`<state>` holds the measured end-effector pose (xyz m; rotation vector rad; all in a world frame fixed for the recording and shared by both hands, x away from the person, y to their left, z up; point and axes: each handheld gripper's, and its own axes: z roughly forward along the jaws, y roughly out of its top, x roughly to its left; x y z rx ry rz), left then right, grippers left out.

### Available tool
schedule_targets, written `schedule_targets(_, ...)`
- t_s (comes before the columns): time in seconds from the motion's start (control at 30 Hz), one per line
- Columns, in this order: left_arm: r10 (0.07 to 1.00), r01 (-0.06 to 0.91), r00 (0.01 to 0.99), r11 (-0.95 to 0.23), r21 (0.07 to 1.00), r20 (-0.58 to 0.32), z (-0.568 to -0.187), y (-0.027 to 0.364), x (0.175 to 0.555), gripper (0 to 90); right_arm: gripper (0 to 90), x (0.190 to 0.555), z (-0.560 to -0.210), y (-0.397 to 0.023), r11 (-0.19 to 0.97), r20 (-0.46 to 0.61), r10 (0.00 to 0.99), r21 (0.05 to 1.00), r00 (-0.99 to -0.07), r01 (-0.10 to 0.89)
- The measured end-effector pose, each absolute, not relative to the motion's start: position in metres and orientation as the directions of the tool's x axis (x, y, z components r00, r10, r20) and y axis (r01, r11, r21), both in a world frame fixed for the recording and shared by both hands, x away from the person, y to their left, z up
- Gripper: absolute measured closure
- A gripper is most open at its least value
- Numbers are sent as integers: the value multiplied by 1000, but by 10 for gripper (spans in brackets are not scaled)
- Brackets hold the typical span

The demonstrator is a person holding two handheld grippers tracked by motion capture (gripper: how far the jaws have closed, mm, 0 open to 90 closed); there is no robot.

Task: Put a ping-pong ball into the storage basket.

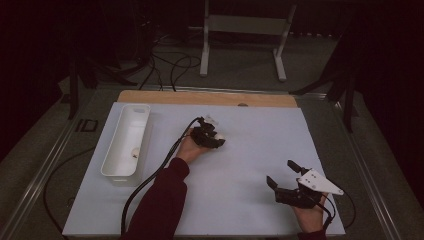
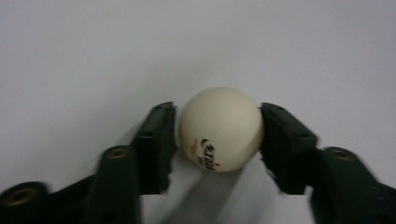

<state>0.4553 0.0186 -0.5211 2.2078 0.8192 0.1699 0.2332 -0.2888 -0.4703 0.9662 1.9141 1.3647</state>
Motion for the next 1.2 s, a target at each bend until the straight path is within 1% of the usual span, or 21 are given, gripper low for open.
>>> schedule_targets(0.6,597,492,792,-495,716,-132,-513,19,452,514,95,233,-470,-288,211,-54,826,953,-561,219)
schedule_targets(1.2,590,454,799,-466,759,-115,-487,25,446,515,95,233,-471,-287,211,-50,823,952,-565,223)
